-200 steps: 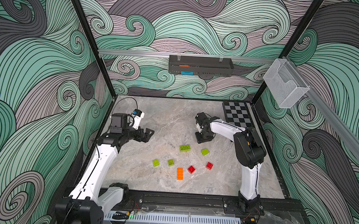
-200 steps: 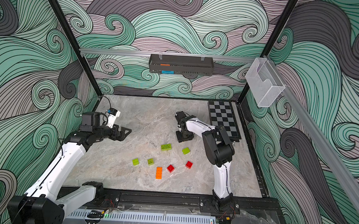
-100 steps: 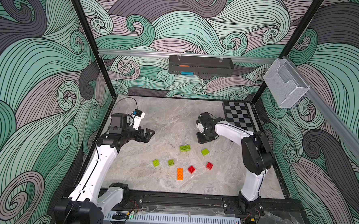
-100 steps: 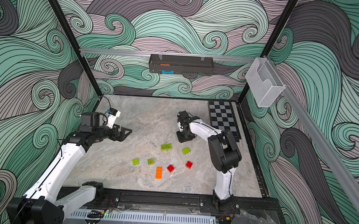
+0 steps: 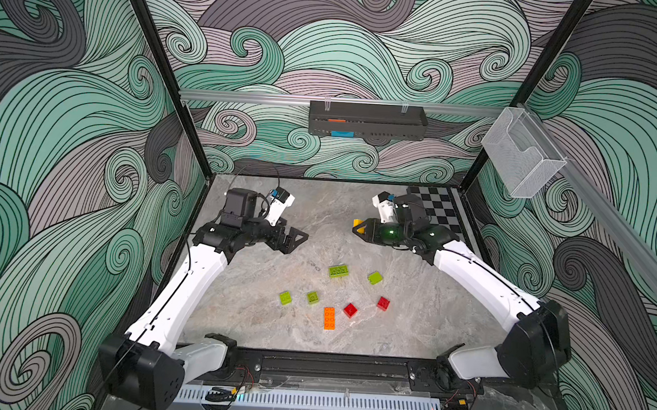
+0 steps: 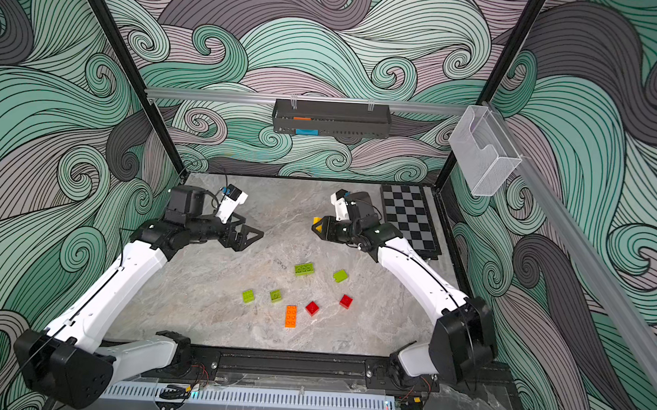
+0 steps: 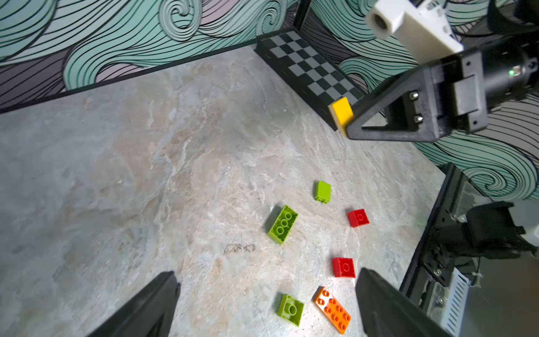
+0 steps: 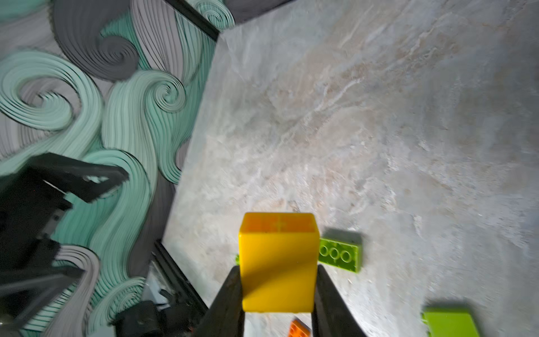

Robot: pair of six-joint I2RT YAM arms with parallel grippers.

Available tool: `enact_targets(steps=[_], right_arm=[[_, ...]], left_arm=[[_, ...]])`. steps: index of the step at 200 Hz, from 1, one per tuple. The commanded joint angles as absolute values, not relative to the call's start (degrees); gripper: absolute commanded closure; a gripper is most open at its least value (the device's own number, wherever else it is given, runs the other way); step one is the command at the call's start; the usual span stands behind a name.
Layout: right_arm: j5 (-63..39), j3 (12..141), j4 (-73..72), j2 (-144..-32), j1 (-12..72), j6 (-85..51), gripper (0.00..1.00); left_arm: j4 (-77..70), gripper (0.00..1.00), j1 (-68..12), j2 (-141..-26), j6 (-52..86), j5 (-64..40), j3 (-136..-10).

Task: Assemble a giraffe with lego
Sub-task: Pick up the lego brick from the center of the board.

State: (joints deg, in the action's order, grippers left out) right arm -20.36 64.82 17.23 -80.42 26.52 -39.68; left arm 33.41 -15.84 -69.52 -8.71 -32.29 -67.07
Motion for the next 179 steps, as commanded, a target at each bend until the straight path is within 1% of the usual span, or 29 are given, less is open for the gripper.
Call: enact_targets(steps=[1, 20, 40, 80, 106, 129, 179], right_arm=[[-25.8, 61.2, 0.1, -78.3, 25.6, -65.3, 1.0], [-26.8, 60.8, -4.3, -77.9, 25.6, -73.8, 1.0], [-25.6, 59.7, -7.9, -76.4, 25.7, -81.1, 1.0], [-23.0, 58.6, -9.8, -73.1, 26.3, -87.6, 1.0], [-22.2, 57.0, -14.7, -72.6, 26.9, -92.4, 1.0], [-21.7, 56.8, -15.1, -72.2, 27.8, -93.6, 1.0], [-20.6, 56.5, -15.6, -71.4, 28.1, -94.2, 1.0]], left_arm=[[33.4, 0.01, -20.7, -73.7, -13.1, -31.5, -74.1], [32.6, 0.01, -25.1, -77.4, -16.2, -30.5, -78.4], [32.2, 0.01, -28.5, -80.7, -17.8, -28.4, -82.4], [30.0, 0.02, -32.8, -86.2, -16.5, -27.7, -87.4], [27.7, 0.06, -34.3, -89.1, -16.5, -26.5, -90.6], [25.9, 0.1, -34.4, -91.5, -13.7, -24.9, -94.2], [24.9, 0.21, -34.6, -93.5, -12.2, -27.5, -96.9]])
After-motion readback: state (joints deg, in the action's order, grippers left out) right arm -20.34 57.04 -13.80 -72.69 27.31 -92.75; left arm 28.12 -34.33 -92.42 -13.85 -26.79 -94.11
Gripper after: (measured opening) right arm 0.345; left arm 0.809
